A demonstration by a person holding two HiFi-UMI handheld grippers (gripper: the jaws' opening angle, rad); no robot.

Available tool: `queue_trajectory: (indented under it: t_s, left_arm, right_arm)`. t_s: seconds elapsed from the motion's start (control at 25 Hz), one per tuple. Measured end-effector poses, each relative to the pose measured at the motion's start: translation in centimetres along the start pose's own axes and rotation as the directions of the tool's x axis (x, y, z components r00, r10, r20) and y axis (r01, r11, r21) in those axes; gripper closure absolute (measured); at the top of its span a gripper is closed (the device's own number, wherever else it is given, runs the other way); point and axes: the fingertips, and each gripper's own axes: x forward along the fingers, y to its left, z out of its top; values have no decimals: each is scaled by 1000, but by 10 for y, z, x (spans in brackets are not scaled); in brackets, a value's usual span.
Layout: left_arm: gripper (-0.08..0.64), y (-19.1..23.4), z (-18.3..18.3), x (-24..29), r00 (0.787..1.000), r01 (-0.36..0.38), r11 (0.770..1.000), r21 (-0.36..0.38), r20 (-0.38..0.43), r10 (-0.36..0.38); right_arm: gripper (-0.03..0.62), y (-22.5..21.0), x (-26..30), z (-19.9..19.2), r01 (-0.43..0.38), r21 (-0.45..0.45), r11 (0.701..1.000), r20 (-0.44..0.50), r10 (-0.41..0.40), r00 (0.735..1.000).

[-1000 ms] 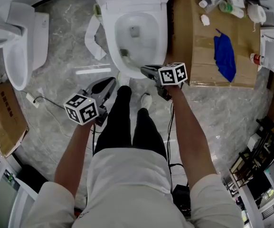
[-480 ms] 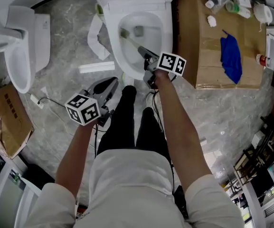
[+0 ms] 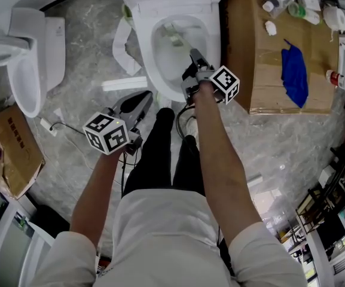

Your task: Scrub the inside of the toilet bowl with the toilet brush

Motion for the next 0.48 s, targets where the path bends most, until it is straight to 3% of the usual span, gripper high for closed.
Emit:
queue_trajectory:
  t_s: [0.16,0.32,0.48]
  left_arm:
    - [566,-2,-5,3,1000,8,1000,3,-16,-8]
    - [566,-4,-13,4,999,10,1000,4,-33,-10]
    - [566,-8,-16,7,999,14,1000,8,-41,-14]
  right_arm:
    - [526,-8,-12,32,-7,114,993,161,-11,987]
    - [526,-13,-39,54,-43,199,979,332,-26,943]
    - [526,-23,-65,58,-44,189,981,410,-38,911]
